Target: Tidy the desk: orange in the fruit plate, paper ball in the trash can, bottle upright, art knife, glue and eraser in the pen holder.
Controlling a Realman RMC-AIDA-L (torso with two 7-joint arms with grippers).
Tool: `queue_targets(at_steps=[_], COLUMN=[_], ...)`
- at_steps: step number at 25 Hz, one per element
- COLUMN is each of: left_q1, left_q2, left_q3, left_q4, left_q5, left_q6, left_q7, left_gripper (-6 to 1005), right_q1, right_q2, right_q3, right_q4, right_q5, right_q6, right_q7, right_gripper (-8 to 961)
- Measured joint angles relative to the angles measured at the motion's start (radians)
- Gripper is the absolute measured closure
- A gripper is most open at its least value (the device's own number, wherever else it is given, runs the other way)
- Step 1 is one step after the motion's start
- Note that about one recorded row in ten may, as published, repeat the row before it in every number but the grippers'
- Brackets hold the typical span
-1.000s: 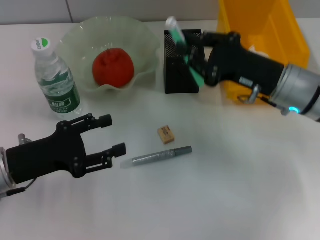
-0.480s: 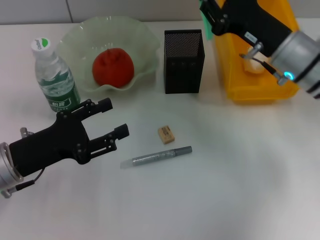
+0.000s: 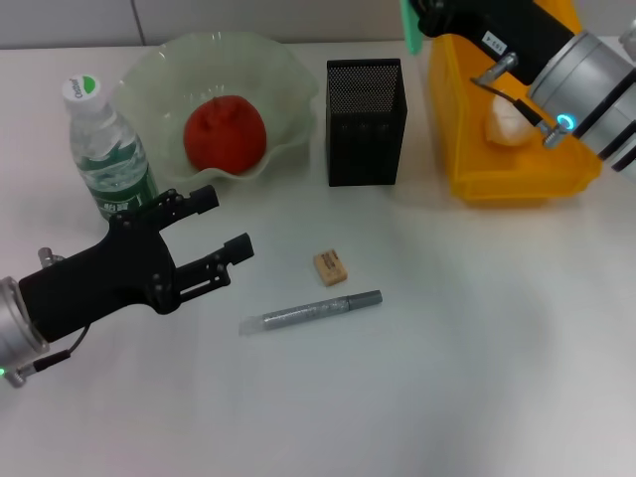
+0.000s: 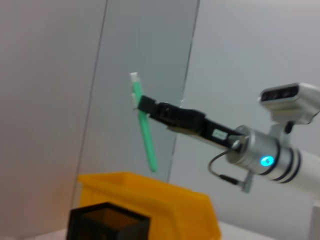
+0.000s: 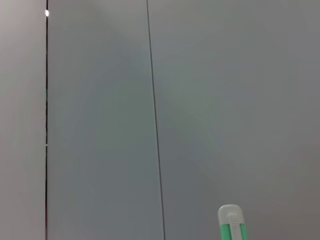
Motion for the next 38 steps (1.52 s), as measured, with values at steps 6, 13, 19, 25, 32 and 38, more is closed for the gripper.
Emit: queue_targets(at_steps=[6, 13, 19, 25, 32, 38], left_q1=[-0.023, -0.026, -0.028, -0.024, -0.011, -0.009], left_q2=[0.004, 0.008, 0.011, 0.011, 0.011, 0.011], left_q3=[-0.001, 0.014, 0.025, 0.019, 0.023, 0.026], left_q4=[0.015, 0.082, 0.117, 0.120, 0.121, 0.120], left_q5=[0.001, 0.017, 0.063, 0.071, 0.073, 0.077], left_q6=[-0.107, -0.108, -0.118, -0.140, -0.115, -0.116], left_q7=[-0.029, -0.041, -0.049, -0.049, -0.054, -0.044], left_gripper=[231, 231, 231, 231, 230, 230], right_q1=[0.017, 0.035, 0.043, 0.050, 0.068, 0.106], right_q2=[0.000, 0.000, 0.000, 0.000, 0.000, 0.000], right_q3=[-0.005, 0.005, 0.003, -0.004, -0.005, -0.031], right_q4=[0.015, 0.010, -0.007, -0.007, 0.000, 0.012], right_q5=[0.002, 0.002, 0.003, -0.002, -0.005, -0.005], right_q6=[0.042, 0.094, 0.102, 0.104, 0.132, 0.163], right_q7=[0.004, 0.012, 0.036, 0.058, 0.060, 0.065], right_gripper=[766, 766, 766, 766, 767, 767])
